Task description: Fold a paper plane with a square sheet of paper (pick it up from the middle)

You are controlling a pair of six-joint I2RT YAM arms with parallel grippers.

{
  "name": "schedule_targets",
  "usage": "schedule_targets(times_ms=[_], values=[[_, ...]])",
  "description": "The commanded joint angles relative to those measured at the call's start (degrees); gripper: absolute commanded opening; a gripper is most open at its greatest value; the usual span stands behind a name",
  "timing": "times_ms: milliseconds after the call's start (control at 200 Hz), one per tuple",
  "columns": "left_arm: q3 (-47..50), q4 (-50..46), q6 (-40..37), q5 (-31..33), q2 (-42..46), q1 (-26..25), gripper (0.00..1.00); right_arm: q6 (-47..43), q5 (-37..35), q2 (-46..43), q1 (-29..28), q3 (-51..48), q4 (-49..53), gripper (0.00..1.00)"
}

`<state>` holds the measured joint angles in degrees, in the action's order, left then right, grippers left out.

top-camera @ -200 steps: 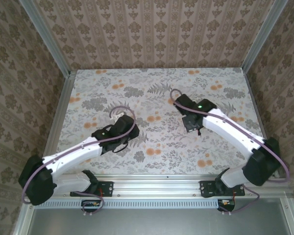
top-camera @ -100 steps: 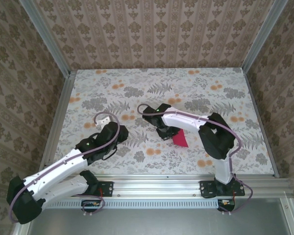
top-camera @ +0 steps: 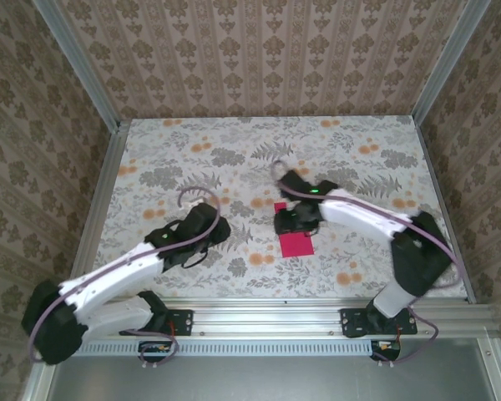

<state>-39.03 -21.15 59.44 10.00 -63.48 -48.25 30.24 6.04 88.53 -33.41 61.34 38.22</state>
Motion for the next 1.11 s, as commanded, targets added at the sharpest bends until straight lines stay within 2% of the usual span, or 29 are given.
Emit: schedule_targets(times_ms=[0, 180, 440, 680, 1100], values=[[-7.0, 6.0, -5.5, -11.3, -9.3, -0.2, 0.34, 0.9, 14.4, -4.8, 9.6, -8.9, -12.1, 0.55], [-18.0, 11.0, -6.4, -19.1, -26.4, -1.7, 0.22, -2.6, 20.7, -3.9, 17.4, -13.3, -14.2, 0.51], [-27.6, 11.2, -6.6, -24.3, -39.9, -1.6, 0.17, -2.7, 22.8, -1.2, 18.4, -17.7, -16.0, 0.45], [-30.8, 10.9, -7.5, -26.5, -46.0, -1.6, 0.14, -3.4, 20.5, -2.4, 18.4, -20.4, -14.8, 0.45], [-30.0, 9.8, -8.8, -26.0, -49.4, -1.5, 0.11, -3.4, 22.0, -2.0, 18.4, -23.0, -15.3, 0.45]])
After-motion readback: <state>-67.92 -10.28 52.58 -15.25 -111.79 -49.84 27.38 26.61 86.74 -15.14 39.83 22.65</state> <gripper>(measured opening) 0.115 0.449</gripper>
